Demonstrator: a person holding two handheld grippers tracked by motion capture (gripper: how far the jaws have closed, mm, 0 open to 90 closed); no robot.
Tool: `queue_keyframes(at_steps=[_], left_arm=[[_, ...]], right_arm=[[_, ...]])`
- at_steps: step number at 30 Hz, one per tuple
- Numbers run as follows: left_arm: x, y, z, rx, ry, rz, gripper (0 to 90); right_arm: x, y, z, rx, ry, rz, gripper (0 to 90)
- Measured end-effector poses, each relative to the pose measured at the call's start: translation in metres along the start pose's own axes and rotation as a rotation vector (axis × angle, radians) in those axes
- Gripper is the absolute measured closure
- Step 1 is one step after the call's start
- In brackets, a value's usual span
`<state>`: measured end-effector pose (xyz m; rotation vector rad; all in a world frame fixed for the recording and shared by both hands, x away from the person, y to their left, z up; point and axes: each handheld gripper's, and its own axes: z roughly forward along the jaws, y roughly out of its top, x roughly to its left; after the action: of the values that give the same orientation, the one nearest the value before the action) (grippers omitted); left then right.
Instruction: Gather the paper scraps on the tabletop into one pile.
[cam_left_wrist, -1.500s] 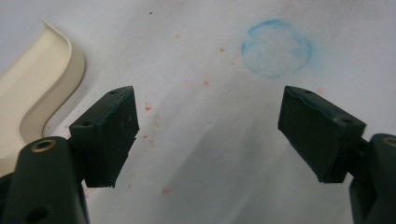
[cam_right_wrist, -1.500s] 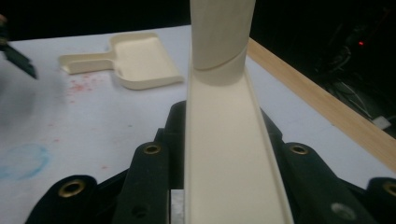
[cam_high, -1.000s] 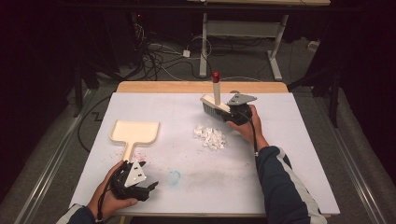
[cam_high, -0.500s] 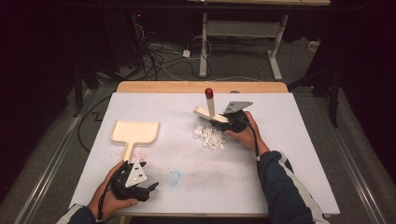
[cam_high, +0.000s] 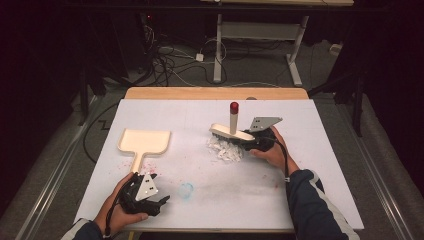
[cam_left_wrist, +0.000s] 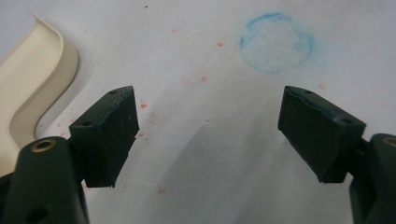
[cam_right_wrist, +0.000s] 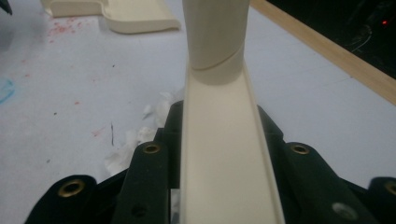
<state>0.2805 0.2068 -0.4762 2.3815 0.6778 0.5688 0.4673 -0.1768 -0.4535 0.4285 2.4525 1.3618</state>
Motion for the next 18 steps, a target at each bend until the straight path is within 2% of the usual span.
queue_keyframes(at_steps=[4, 8, 13, 15, 18], left_arm=[[0.0, 0.0, 0.0, 0.001, 0.005, -0.001, 19.7], [-0.001, 0.0, 0.0, 0.003, 0.008, 0.005, 19.7], [0.0, 0.0, -0.001, -0.002, 0.009, -0.001, 19.7], [0.0, 0.0, -0.001, -0.001, 0.009, 0.0, 19.7], [0.0, 0.0, -0.002, 0.001, 0.011, 0.006, 19.8]], right_arm=[[0.0, 0.002, -0.008, -0.034, -0.079, 0.02, 67.6], [0.001, 0.003, -0.014, -0.037, -0.159, 0.03, 67.6], [0.003, 0.005, -0.022, -0.073, -0.185, 0.047, 67.6], [0.005, 0.008, -0.024, -0.082, -0.214, 0.051, 67.7], [0.009, 0.012, -0.029, -0.09, -0.231, 0.05, 67.7]])
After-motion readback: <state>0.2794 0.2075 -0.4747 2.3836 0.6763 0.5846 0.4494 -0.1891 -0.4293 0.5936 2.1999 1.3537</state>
